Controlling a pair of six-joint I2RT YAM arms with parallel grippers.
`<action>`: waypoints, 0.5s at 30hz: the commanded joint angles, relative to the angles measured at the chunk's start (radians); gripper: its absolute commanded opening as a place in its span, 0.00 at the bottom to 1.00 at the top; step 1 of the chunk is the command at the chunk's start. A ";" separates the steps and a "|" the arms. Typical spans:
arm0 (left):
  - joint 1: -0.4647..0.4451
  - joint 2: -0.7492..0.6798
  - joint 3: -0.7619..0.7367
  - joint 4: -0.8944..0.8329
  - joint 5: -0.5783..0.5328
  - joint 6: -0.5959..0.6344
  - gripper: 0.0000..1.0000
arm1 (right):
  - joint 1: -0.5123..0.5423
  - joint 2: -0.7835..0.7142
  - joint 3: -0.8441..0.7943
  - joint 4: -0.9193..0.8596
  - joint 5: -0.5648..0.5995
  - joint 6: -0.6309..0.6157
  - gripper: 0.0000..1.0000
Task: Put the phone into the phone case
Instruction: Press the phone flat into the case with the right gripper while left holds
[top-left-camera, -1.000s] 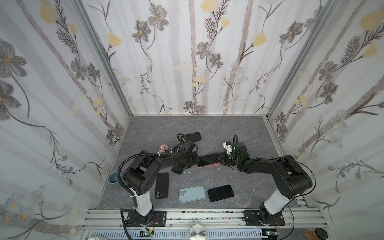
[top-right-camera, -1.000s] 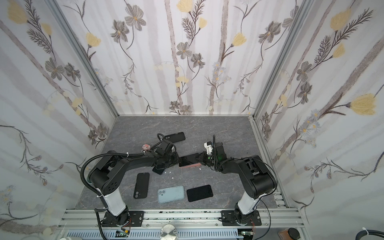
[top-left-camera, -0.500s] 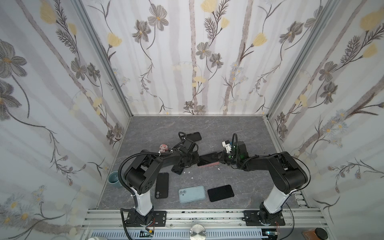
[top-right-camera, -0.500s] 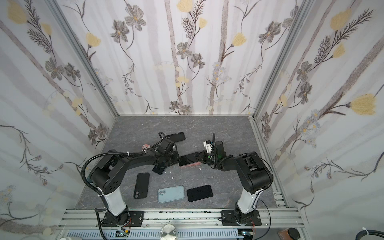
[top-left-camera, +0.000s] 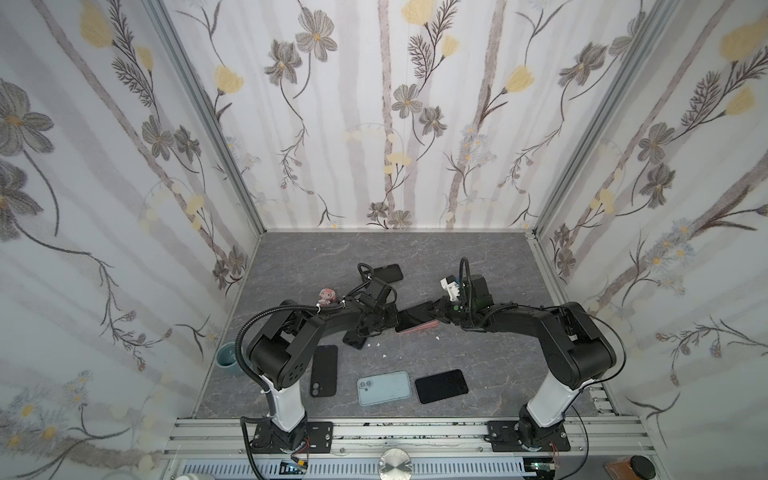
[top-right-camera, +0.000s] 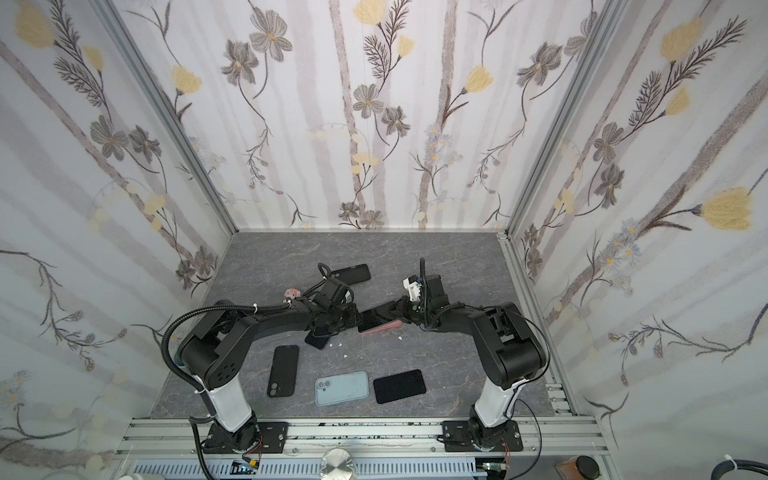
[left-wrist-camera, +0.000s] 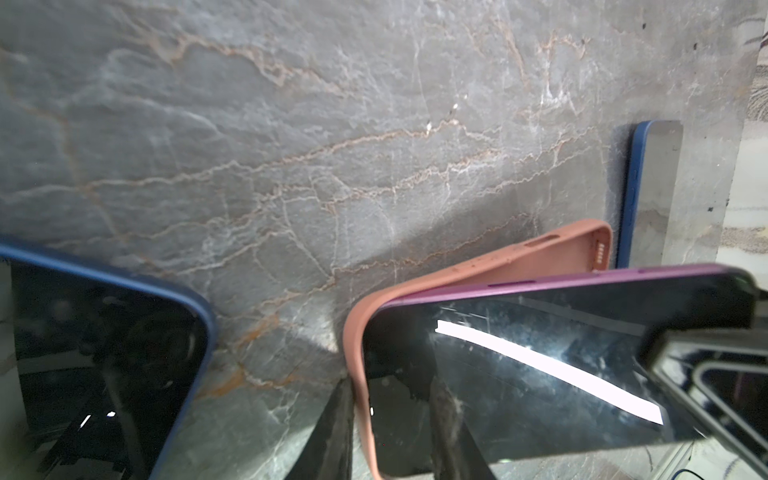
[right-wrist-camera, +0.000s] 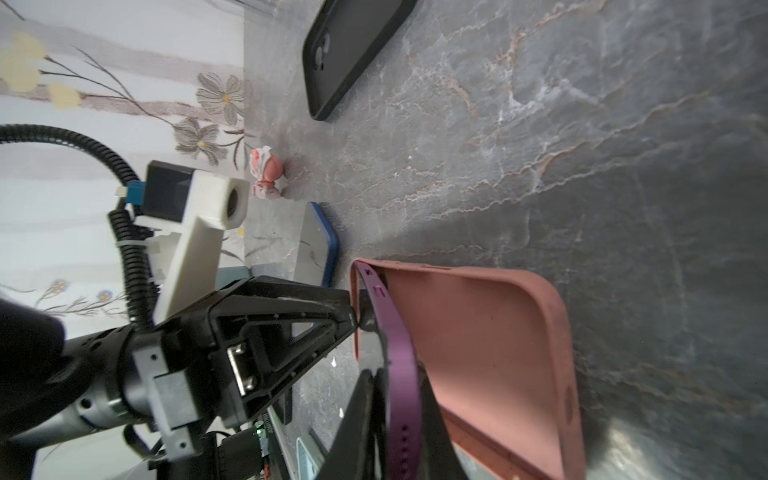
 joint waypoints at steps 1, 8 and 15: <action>-0.015 0.003 -0.021 -0.044 0.047 0.020 0.29 | 0.023 -0.005 0.003 -0.225 0.128 -0.067 0.19; -0.014 -0.025 -0.026 -0.059 0.044 0.030 0.29 | 0.028 -0.061 0.023 -0.286 0.189 -0.079 0.42; -0.006 -0.054 -0.023 -0.072 0.043 0.047 0.29 | 0.035 -0.134 0.026 -0.344 0.249 -0.078 0.65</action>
